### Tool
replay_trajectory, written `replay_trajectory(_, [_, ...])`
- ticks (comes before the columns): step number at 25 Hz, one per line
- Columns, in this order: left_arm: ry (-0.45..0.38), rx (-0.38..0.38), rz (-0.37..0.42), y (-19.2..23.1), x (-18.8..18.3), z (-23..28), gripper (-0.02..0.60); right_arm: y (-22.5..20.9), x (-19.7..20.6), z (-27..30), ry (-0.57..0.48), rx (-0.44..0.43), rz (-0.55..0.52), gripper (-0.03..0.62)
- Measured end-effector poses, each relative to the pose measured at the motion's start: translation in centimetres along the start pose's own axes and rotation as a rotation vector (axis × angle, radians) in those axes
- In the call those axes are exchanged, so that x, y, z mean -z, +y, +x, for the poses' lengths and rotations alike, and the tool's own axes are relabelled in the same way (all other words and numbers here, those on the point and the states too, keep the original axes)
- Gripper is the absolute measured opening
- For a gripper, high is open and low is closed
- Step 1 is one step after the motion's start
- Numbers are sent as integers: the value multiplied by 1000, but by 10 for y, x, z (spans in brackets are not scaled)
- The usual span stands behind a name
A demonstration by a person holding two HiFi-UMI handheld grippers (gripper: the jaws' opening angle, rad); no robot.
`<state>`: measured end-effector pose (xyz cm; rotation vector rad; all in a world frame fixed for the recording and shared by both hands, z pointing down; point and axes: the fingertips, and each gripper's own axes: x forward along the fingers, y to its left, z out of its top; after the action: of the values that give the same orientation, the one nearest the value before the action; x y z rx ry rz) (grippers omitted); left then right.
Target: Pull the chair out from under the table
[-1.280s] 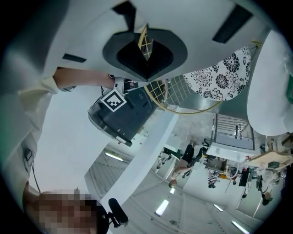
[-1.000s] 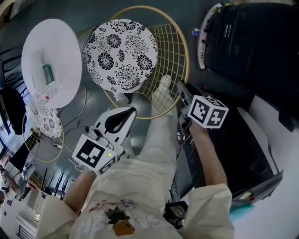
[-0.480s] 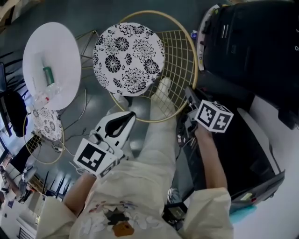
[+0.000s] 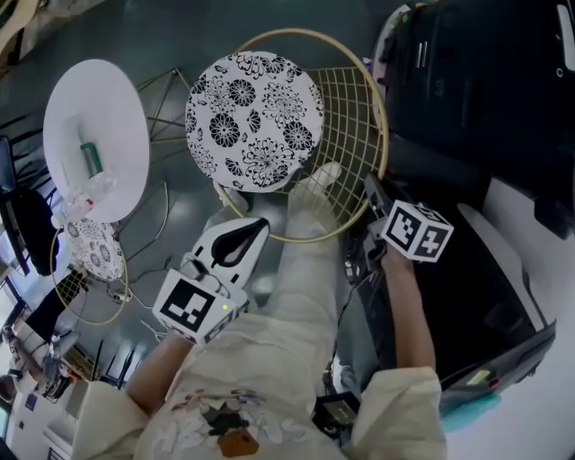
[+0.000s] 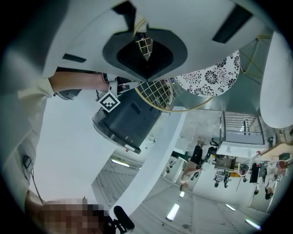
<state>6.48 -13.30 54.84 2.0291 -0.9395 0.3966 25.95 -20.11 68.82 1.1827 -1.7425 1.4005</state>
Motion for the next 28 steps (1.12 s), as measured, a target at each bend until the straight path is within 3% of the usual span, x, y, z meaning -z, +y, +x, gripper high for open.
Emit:
replay_trajectory(10, [-6, 52, 24, -9, -13, 30, -3, 0, 2, -1, 11, -5, -7, 60])
replay_trajectory(28, [23, 143, -25, 31, -22, 17, -3, 9, -7, 5, 32, 133, 17, 60])
